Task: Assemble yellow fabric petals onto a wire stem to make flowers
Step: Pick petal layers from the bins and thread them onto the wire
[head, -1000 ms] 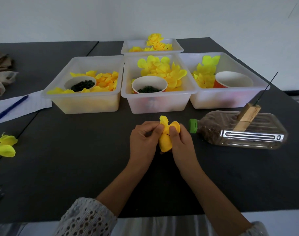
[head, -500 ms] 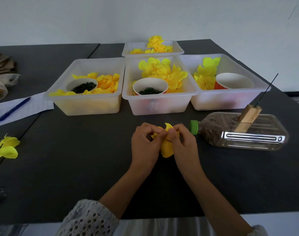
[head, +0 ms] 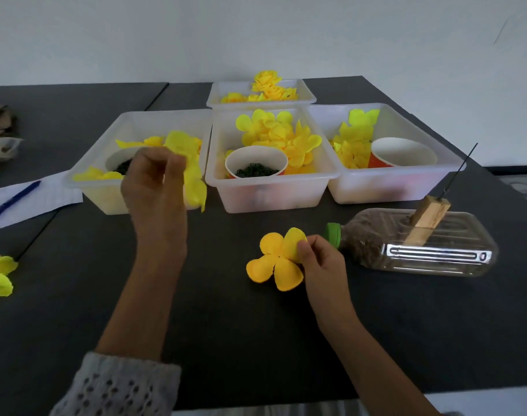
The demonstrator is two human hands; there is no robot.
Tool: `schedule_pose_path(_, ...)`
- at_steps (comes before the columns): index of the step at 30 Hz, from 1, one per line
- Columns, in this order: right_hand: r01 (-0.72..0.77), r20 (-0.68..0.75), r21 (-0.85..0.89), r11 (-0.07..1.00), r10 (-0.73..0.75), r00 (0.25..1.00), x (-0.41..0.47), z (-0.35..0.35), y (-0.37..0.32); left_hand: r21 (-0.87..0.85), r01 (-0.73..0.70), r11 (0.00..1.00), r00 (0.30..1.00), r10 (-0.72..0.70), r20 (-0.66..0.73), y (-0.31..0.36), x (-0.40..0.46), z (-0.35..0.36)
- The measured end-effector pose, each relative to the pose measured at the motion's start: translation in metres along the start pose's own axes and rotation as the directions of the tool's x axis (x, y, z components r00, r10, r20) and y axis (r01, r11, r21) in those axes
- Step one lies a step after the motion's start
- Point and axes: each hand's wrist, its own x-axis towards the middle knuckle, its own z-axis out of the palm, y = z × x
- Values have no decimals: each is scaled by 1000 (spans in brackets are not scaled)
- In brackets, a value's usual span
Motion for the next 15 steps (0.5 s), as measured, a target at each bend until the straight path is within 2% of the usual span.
schedule_pose_path(3,-9,51,-42,999,12,999,0,-1,0,283,-236,930,972,223,77,4,58,28)
schedule_pose_path(6,-14,66,-39,999,17,998,-1,-2,0,460,-433,776,901,351,255,-15,111,69)
schedule_pose_path(9,-9,67,-41,999,12,998,-1,-2,1,574,-564,594,816,292,499,-43,149,104)
schedule_pose_path(12,-10,60,2,1000,10,998,1,-2,0,574,-566,591,744,67,665,-65,167,124)
schedule_pose_path(14,-6,57,43,999,4,998,2,-1,-1,597,-541,593,716,-48,697,-73,168,127)
schedule_pose_path(15,-4,58,59,998,1,998,2,0,-2,595,-534,600,714,-57,698,-73,165,126)
